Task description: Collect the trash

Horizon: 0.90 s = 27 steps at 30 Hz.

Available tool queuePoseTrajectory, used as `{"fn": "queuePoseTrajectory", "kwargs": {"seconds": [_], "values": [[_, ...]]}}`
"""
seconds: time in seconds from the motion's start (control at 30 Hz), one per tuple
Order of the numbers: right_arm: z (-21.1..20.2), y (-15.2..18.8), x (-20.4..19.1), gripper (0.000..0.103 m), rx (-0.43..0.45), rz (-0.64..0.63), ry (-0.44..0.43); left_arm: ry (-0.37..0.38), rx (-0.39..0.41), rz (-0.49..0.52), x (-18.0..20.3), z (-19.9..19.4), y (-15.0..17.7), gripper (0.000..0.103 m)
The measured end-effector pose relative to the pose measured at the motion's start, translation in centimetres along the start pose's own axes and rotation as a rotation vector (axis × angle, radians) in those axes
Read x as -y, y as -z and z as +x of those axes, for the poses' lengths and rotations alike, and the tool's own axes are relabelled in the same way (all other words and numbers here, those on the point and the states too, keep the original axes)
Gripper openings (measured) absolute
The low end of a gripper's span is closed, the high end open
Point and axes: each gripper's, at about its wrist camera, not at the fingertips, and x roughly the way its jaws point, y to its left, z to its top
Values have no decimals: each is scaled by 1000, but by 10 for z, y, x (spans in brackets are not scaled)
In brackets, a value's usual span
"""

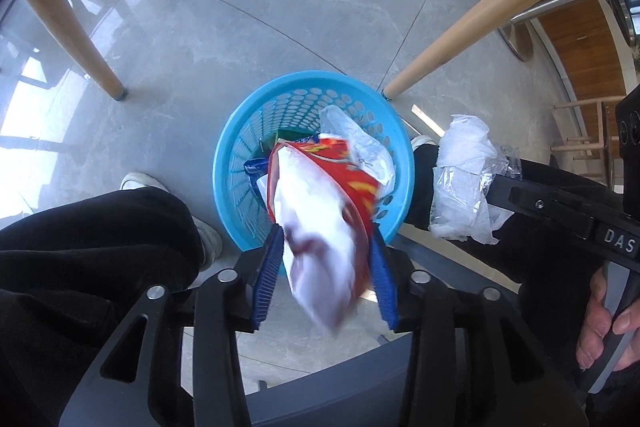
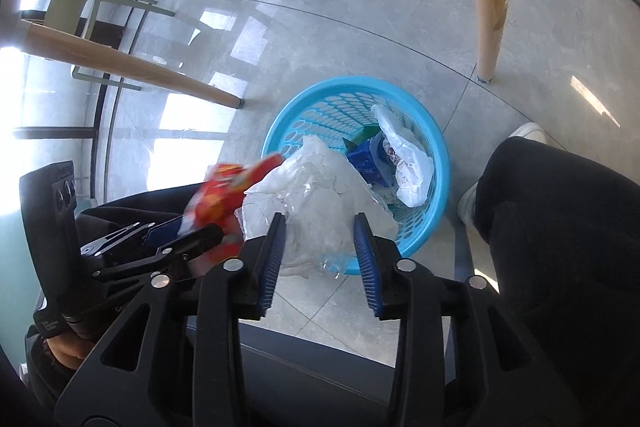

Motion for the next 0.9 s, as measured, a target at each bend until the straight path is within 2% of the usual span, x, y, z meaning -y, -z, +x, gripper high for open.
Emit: {"fn": "queuePoseTrajectory", "kwargs": {"seconds": [0.13, 0.17, 0.2, 0.23, 0.27, 0.3, 0.33, 0.4, 0.57, 0.67, 0.9], "values": [[-1, 1, -1, 50, 4, -5, 2, -10, -2, -3, -1, 1, 0, 63], [-1, 1, -2, 50, 2, -14, 3, -14, 1, -2, -2, 0, 0, 72], [-2, 2, -3, 56, 3, -24, 9, -15, 9, -1, -2, -2, 0, 80], [-3, 3, -3, 69, 9, -32, 13, -19, 17, 3, -1, -4, 1, 83], [-5, 3, -4, 75, 16, -41, 15, -31, 25, 14, 0, -6, 2, 89], [-8, 4, -5, 86, 23, -49, 20, -38, 33, 26, 1, -8, 3, 92], [-10, 4, -5, 91, 30, -57, 22, -43, 39, 38, 2, -11, 4, 93], [-14, 5, -5, 94, 46, -67, 17, -53, 42, 56, 3, -14, 7, 97], [-24, 6, -5, 94, 68, -70, 12, -38, 46, 55, -1, -21, 12, 97], [-32, 11, -8, 94, 81, -98, 40, -32, 62, 57, -2, -27, 14, 97], [-64, 39, -35, 94, 157, -290, 148, -14, 141, 81, 3, -54, 26, 97]]}}
